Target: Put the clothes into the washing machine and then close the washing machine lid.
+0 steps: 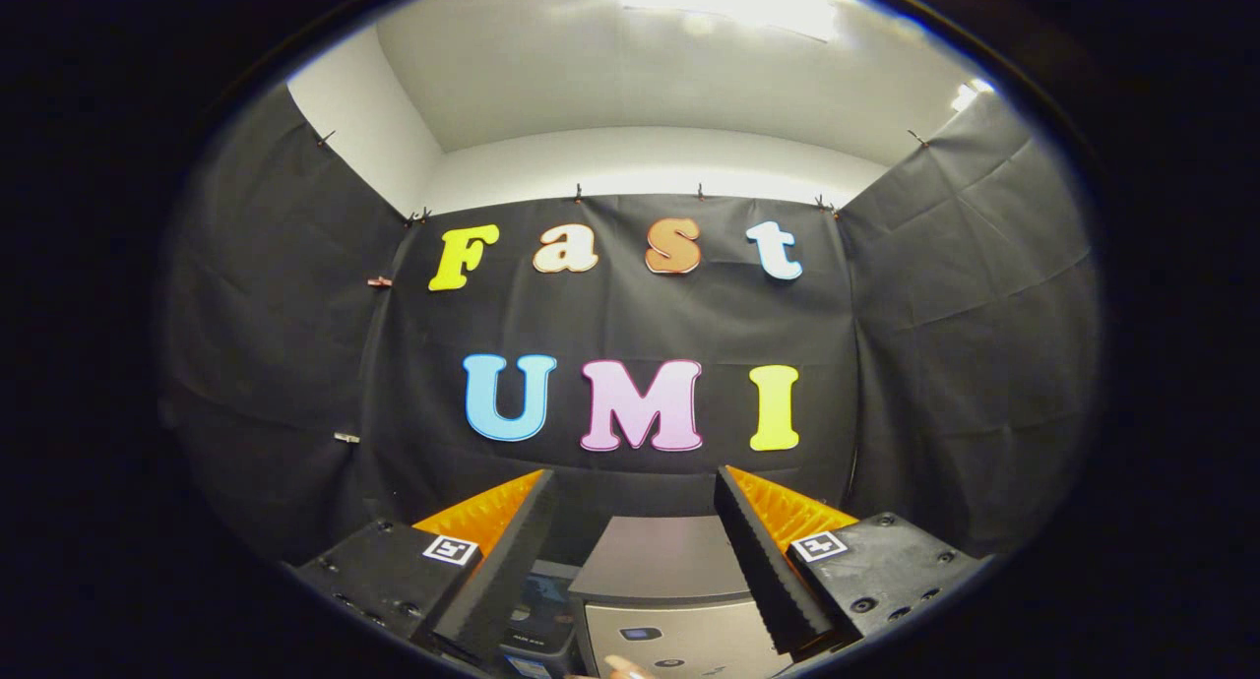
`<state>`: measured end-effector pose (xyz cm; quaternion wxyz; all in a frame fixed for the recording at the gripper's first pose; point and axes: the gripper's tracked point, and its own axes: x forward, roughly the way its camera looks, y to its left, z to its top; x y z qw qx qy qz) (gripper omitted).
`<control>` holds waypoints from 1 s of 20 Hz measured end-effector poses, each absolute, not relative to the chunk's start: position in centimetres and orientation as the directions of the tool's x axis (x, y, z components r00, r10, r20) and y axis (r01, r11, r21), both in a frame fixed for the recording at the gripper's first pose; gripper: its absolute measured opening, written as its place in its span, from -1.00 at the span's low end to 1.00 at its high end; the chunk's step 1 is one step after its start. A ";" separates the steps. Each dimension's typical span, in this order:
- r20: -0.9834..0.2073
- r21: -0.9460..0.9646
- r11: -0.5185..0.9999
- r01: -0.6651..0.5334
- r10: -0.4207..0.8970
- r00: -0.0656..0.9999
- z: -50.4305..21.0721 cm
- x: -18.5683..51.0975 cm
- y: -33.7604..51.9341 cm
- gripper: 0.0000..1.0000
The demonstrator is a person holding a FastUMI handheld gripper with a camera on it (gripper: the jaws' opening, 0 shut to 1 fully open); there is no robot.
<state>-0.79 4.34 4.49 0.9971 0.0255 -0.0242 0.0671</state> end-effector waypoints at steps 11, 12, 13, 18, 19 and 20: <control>0.022 0.006 0.995 -0.100 0.100 0.995 4.1 -1.2 2.4 0.98; 0.018 0.006 0.995 -0.104 0.103 0.994 4.0 -1.2 2.4 0.98; 0.014 0.005 0.995 -0.103 0.103 0.995 3.9 -1.0 2.3 0.99; 0.015 0.013 0.994 -0.104 0.104 0.994 4.0 -0.6 2.0 0.99; 0.015 0.013 0.994 -0.107 0.107 0.994 4.1 -0.6 2.1 0.99; 0.016 0.012 0.994 -0.109 0.109 0.994 4.0 -0.5 2.1 0.99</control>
